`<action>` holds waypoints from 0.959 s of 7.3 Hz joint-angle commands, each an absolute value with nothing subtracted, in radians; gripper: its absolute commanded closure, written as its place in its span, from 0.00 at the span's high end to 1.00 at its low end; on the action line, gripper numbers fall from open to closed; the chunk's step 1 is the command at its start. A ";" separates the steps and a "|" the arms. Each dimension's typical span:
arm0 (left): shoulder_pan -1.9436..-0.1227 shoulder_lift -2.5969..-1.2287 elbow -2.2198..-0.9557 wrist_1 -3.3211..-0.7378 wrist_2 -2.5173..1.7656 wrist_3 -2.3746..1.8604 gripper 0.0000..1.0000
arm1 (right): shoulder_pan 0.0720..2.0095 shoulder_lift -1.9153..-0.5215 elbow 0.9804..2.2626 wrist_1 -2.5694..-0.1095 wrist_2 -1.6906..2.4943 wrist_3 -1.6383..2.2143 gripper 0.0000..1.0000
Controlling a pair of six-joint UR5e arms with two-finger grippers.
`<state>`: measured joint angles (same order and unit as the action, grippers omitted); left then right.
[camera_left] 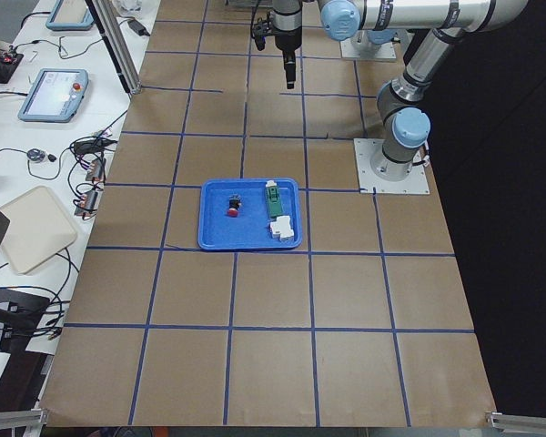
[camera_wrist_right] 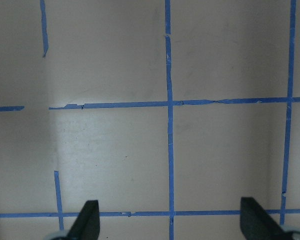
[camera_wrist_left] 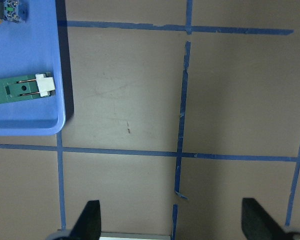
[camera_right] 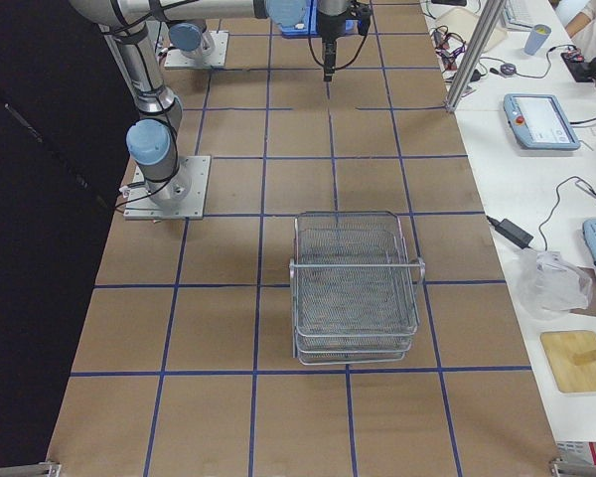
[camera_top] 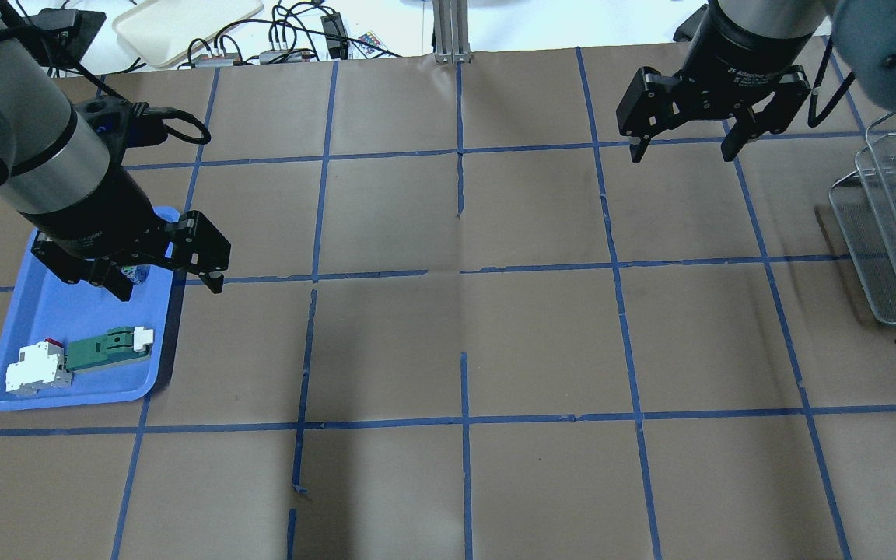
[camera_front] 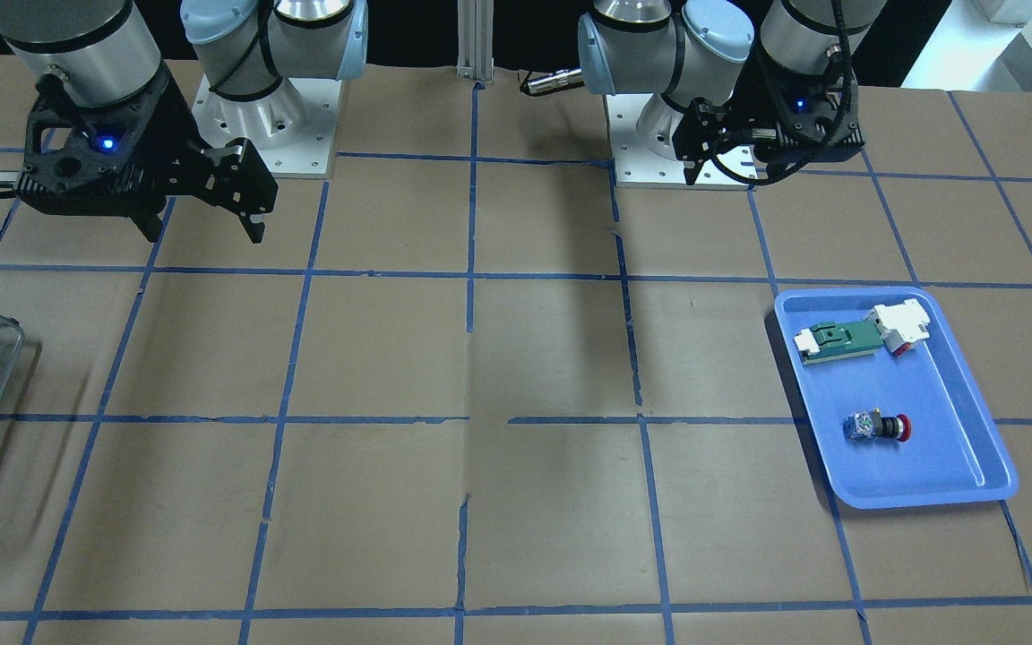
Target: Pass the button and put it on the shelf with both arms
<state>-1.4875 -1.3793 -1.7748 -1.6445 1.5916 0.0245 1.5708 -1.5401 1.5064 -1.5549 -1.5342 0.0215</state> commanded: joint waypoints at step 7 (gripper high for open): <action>-1.169 -1.454 -1.767 -1.508 1.571 -0.124 1.00 | 1.571 -1.540 1.506 -1.577 -1.542 0.023 1.00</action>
<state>-1.3037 -1.4249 -1.7730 -1.5539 1.5900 -0.0496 1.5708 -1.5401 1.5064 -1.5620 -1.5391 0.0223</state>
